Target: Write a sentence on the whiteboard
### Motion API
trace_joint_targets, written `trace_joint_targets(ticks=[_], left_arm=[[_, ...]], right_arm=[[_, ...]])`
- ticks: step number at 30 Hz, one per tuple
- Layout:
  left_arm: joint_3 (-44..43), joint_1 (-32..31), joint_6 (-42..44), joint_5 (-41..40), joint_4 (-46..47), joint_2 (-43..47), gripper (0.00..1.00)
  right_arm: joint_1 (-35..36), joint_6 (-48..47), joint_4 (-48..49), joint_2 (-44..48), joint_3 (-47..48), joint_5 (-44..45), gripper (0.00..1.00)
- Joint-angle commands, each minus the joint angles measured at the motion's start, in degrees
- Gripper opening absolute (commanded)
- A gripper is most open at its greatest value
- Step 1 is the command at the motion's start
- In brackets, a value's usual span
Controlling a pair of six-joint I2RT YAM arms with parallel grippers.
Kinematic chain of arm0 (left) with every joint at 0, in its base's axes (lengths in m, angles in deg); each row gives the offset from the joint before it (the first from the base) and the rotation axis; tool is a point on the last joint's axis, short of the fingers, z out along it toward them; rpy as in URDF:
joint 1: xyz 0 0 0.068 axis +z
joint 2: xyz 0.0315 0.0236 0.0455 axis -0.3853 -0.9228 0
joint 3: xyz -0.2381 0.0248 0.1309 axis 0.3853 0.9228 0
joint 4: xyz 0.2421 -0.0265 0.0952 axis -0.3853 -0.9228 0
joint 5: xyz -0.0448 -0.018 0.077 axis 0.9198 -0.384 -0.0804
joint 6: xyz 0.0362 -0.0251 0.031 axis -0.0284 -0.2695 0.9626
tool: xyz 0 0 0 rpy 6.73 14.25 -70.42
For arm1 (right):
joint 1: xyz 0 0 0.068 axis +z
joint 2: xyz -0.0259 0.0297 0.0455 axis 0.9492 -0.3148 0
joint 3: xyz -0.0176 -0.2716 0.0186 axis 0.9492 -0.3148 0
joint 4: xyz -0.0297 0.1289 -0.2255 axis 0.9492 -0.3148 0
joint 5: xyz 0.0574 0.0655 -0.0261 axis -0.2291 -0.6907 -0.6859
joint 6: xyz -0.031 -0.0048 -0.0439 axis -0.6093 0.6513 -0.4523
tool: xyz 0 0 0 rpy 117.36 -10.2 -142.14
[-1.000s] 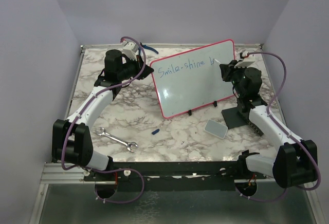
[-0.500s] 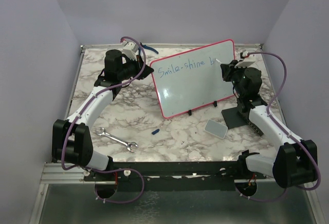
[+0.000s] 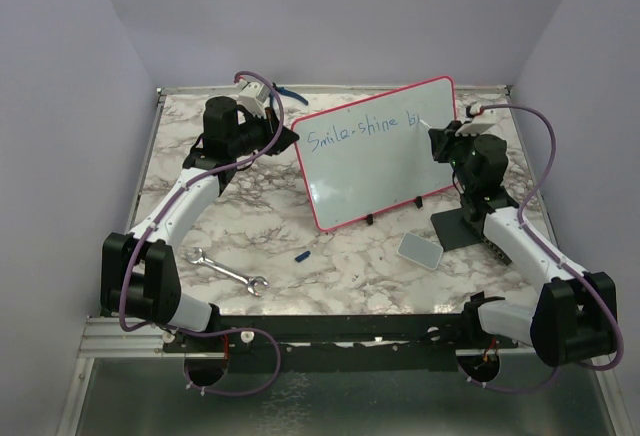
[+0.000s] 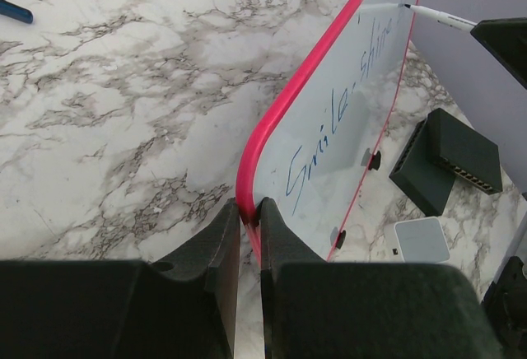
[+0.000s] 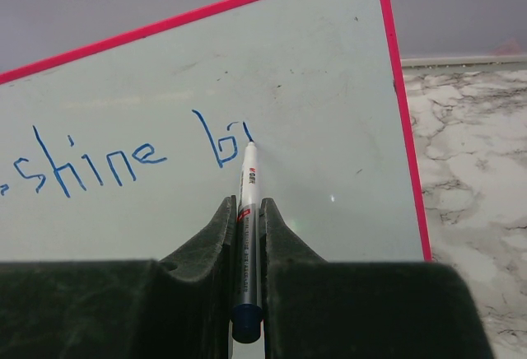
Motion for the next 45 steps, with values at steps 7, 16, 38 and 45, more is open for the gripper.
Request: trace_joint_targets(ticks=[7,16,38,45], left_arm=[[0.0,0.2,1.9,0.2,0.2,2.2,0.0],[0.1,0.2,1.9,0.3,0.2,2.1,0.0],[0.0,0.2,1.9,0.4,0.2,1.9,0.0],[0.0,0.2,1.9,0.3,0.2,2.0,0.0]], right_arm=[[0.2,0.8,-1.8,1.4,-2.9,0.8,0.01],[0.2,1.3,0.8,0.9,-2.1,-0.1,0.01],[0.2,0.2,1.8,-0.9,1.7,1.6,0.01],[0.1,0.2,1.6,-0.9,1.7,3.3,0.01]])
